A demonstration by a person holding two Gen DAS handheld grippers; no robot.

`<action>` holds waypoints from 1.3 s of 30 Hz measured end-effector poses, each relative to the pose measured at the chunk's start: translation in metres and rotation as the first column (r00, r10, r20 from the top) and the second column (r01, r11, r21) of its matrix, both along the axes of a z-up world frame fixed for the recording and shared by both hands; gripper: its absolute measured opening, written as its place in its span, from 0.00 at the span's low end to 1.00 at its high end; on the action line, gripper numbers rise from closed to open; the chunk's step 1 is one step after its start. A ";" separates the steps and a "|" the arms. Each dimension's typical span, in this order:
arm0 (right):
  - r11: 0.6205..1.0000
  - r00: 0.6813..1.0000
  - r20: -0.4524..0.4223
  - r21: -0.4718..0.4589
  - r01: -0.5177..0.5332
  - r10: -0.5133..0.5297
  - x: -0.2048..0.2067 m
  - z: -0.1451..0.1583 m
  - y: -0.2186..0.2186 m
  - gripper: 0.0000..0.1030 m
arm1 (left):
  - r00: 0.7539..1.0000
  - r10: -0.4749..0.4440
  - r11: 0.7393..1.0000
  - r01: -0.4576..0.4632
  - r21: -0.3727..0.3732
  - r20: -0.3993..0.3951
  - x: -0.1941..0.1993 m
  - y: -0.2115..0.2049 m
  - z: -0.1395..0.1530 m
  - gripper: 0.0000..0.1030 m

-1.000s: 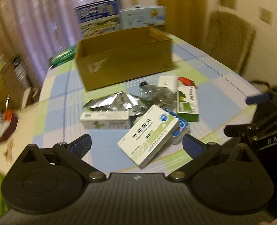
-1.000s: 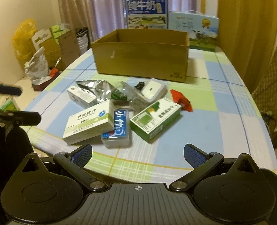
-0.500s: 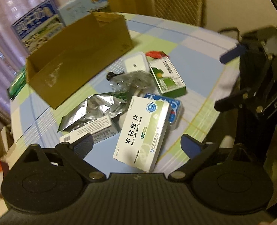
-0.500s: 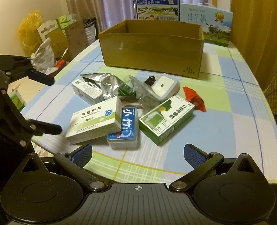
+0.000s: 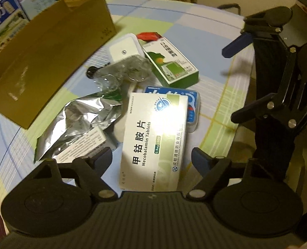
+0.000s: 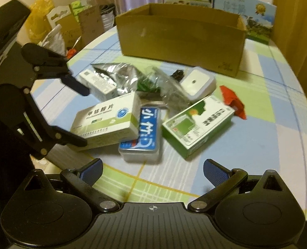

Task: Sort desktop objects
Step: 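Grasp the white-green Mecobalamin box with left tool while right tool grasps blue floss box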

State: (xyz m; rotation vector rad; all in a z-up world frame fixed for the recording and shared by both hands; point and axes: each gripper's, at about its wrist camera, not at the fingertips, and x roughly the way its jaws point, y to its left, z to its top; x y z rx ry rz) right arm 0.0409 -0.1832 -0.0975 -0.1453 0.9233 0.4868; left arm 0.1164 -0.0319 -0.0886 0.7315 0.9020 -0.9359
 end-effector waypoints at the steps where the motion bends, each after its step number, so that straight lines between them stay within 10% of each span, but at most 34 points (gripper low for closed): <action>1: 1.000 1.000 -0.002 -0.006 -0.008 0.008 0.001 -0.002 0.002 0.97 | 1.000 -0.017 1.000 0.017 0.010 0.000 0.002 -0.002 -0.002 0.76; 39: 0.995 0.998 -0.061 -0.095 -0.039 0.034 0.043 -0.044 0.042 0.53 | 0.998 -0.030 1.000 0.030 0.000 -0.052 0.021 0.016 -0.021 0.67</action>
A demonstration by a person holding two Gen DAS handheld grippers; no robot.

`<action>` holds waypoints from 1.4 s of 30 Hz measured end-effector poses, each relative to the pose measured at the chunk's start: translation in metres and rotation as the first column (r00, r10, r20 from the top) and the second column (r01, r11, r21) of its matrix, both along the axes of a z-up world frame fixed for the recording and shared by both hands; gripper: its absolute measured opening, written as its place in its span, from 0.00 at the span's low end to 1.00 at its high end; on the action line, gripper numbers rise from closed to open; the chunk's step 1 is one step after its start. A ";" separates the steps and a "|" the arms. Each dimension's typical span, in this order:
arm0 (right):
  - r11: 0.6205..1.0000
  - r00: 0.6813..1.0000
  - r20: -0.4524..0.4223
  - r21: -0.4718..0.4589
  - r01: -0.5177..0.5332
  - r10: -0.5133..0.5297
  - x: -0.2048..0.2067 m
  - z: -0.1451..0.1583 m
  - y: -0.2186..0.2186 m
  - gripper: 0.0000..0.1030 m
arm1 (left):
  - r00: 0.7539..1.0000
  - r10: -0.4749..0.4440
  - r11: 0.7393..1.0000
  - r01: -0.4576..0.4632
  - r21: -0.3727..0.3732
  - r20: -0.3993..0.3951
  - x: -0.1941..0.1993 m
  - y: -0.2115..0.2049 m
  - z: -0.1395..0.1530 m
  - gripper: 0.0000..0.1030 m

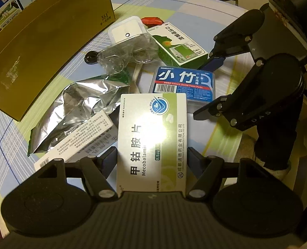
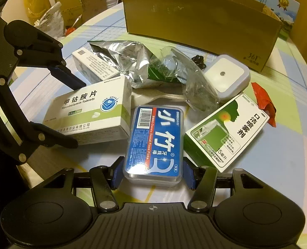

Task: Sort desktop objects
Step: 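Grasp the white-green Mecobalamin box with left tool while right tool grasps blue floss box, then lift both held boxes and carry them over the cardboard box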

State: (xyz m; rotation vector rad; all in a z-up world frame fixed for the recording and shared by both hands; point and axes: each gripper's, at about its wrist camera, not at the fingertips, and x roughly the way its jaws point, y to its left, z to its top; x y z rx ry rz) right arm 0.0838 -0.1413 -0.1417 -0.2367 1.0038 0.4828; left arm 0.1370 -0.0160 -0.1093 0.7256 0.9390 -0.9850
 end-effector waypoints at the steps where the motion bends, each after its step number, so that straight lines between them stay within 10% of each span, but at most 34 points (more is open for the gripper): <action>1: 1.000 1.000 0.001 -0.002 -0.001 0.001 0.000 0.000 0.000 0.53 | 1.000 -0.001 1.000 0.001 -0.001 0.004 0.000 -0.001 0.000 0.67; 29: 1.000 1.000 0.013 -0.010 -0.006 0.006 0.008 -0.002 0.009 0.53 | 1.000 0.028 0.999 -0.028 -0.030 -0.009 0.000 -0.008 -0.004 0.65; 42: 0.999 0.995 0.094 0.032 0.016 -0.019 -0.021 0.033 -0.008 0.52 | 0.994 0.094 0.994 -0.090 -0.063 0.053 -0.012 0.005 0.038 0.65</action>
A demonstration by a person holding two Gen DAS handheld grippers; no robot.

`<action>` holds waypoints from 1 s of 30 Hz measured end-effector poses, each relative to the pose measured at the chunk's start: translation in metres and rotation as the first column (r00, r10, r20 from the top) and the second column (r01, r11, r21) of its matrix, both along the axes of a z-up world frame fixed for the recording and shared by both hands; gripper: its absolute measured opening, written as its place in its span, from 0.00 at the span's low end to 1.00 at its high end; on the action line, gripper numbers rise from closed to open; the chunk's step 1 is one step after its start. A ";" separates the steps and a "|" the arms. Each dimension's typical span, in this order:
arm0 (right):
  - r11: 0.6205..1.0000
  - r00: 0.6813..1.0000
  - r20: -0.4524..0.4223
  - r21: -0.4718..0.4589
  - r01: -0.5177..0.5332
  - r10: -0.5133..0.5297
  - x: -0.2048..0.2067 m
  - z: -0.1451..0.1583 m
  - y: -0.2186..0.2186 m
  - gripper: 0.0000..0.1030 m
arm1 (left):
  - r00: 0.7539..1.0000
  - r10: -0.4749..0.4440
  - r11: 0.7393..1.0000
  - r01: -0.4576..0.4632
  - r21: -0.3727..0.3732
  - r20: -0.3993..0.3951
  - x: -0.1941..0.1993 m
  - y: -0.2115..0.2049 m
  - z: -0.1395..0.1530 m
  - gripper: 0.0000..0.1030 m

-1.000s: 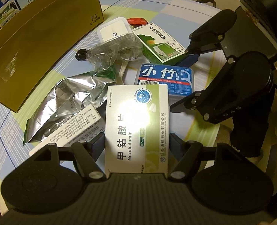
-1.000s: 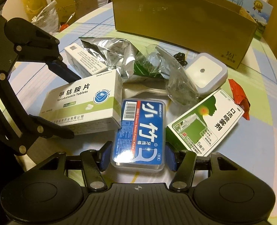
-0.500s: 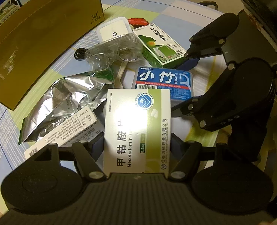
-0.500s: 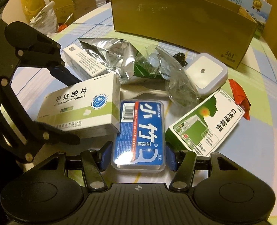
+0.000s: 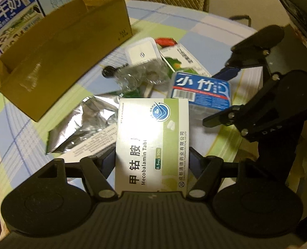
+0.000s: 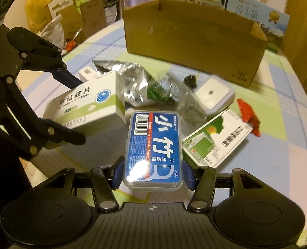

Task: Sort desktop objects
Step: 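Lift both held boxes and carry them over the cardboard box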

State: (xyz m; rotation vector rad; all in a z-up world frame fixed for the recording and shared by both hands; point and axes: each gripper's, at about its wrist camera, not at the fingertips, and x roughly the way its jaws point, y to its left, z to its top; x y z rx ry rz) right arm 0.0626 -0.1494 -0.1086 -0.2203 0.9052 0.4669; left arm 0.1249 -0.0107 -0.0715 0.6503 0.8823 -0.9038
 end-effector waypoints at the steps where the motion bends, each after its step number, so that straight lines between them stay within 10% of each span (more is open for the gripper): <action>1: 1.000 1.000 0.009 0.004 0.003 -0.003 -0.002 0.004 -0.002 0.52 | 1.000 0.008 1.000 -0.008 -0.002 0.005 -0.001 0.001 0.005 0.65; 14: 0.998 0.991 0.128 0.054 0.029 -0.035 0.024 0.083 -0.027 0.52 | 0.988 0.118 0.993 -0.116 -0.031 0.095 0.034 -0.005 0.082 0.65; 30: 0.989 0.972 0.196 0.106 0.107 -0.127 0.210 0.142 -0.037 0.52 | 0.913 0.398 0.909 -0.377 -0.179 0.096 0.214 -0.045 0.122 0.65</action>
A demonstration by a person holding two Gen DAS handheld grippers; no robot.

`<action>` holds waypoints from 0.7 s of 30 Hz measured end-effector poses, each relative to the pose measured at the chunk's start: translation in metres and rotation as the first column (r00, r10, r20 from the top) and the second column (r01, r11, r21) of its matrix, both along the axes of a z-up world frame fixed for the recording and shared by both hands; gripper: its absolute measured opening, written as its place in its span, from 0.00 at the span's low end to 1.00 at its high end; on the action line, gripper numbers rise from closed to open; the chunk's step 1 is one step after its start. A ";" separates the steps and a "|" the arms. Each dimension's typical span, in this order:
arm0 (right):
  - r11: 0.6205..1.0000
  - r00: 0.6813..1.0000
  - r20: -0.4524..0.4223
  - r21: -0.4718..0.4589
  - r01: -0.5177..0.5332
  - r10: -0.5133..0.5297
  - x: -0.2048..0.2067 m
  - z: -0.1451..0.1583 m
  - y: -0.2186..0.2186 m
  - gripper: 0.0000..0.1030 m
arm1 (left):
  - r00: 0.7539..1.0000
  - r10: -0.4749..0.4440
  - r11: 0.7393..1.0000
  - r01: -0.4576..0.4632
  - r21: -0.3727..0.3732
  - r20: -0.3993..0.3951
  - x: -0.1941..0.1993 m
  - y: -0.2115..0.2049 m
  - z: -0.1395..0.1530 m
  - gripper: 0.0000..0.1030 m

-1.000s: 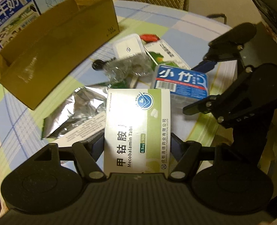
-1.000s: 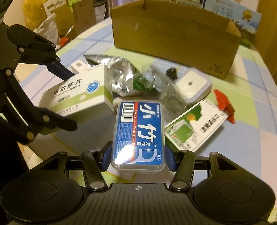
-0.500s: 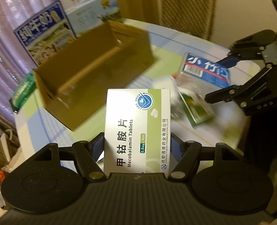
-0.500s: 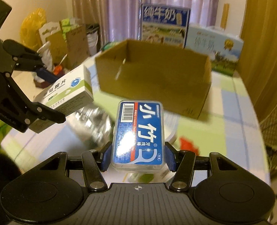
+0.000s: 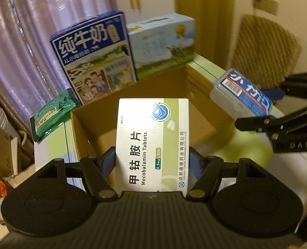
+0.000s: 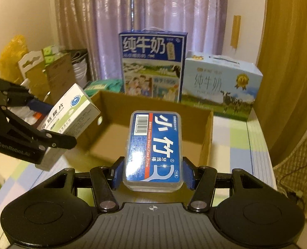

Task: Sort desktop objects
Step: 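Lift both held boxes and carry them over the cardboard box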

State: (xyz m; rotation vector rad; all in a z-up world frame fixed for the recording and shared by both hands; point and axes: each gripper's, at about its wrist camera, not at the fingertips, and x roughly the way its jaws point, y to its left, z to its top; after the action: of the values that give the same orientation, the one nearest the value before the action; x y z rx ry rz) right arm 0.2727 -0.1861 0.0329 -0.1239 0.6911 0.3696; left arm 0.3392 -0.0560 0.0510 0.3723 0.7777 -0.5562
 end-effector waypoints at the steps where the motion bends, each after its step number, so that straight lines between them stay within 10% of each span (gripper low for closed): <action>1: 1.000 1.000 -0.004 0.002 0.006 -0.006 0.013 -0.001 0.001 0.52 | 1.000 0.012 1.000 -0.012 -0.017 -0.010 0.012 -0.002 -0.002 0.65; 21: 0.999 0.987 -0.156 -0.017 0.031 -0.033 0.118 -0.090 0.021 0.52 | 0.985 0.130 0.990 -0.135 -0.039 -0.111 0.099 -0.005 -0.076 0.66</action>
State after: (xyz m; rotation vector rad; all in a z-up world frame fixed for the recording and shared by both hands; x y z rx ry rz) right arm 0.3907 -0.1652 -0.0571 -0.0985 0.8499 0.3458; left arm 0.4385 -0.0611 -0.0248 0.2467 0.8858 -0.4717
